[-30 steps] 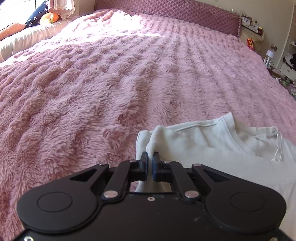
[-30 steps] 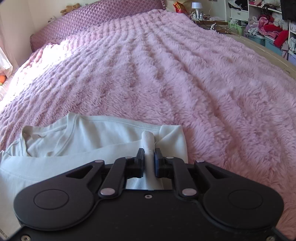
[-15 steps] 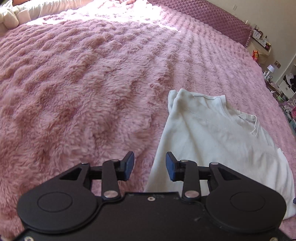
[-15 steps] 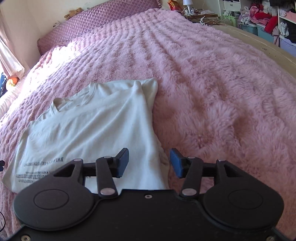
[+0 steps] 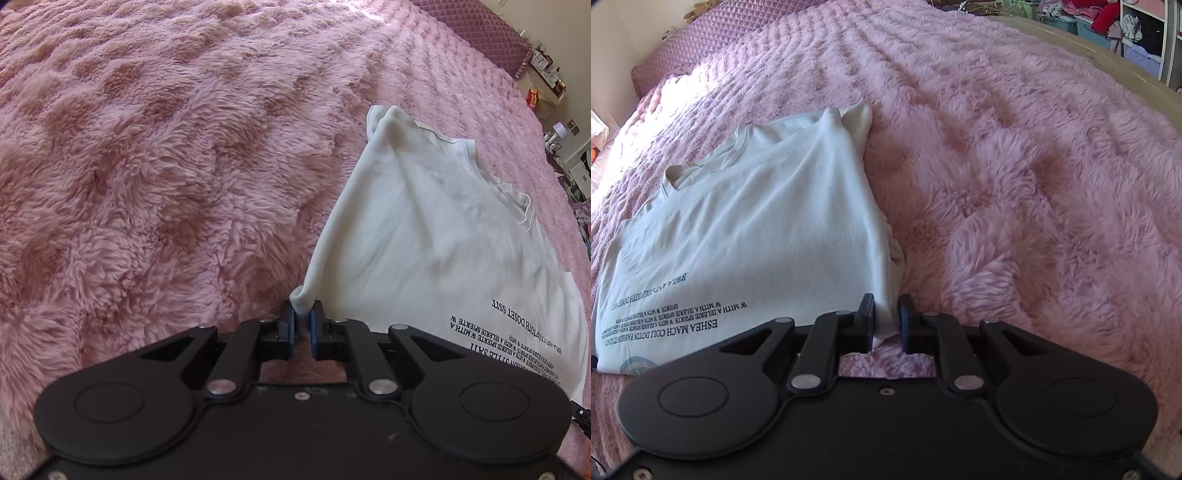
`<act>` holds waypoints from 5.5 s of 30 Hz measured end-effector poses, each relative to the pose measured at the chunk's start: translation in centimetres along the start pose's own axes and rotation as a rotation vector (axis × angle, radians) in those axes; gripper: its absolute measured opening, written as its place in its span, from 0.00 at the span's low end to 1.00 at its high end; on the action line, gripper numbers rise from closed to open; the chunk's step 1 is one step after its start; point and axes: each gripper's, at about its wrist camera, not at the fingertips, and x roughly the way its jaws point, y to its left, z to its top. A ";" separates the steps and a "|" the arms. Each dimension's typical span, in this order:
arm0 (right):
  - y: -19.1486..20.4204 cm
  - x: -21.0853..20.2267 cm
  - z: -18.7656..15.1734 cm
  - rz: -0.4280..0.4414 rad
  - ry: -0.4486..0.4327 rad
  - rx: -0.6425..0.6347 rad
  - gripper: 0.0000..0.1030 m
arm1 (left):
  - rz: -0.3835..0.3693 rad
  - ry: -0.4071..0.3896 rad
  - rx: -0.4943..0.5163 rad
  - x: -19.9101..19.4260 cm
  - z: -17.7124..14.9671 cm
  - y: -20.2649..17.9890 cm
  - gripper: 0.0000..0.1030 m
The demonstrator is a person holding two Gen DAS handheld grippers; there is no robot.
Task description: Fold small clothes
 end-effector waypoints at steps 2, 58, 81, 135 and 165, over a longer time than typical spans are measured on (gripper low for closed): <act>0.2 0.2 -0.2 -0.019 -0.005 -0.014 0.10 | 0.004 0.004 0.019 0.1 0.0 -0.1 0.10; 21.1 2.0 -6.2 0.089 -0.043 -0.362 0.26 | -0.280 -0.118 -0.562 0.7 -4.4 3.5 0.55; 21.2 2.0 -6.5 0.060 -0.060 -0.311 0.26 | -0.213 -0.147 -0.464 0.3 -2.5 1.7 0.28; 0.1 -6.6 -1.4 -0.261 -0.224 0.120 0.39 | -0.645 0.204 0.277 10.9 -9.4 -32.7 0.09; -0.2 -3.3 -1.1 0.023 -0.200 0.174 0.08 | -0.429 0.145 0.046 7.5 -3.6 -17.9 0.65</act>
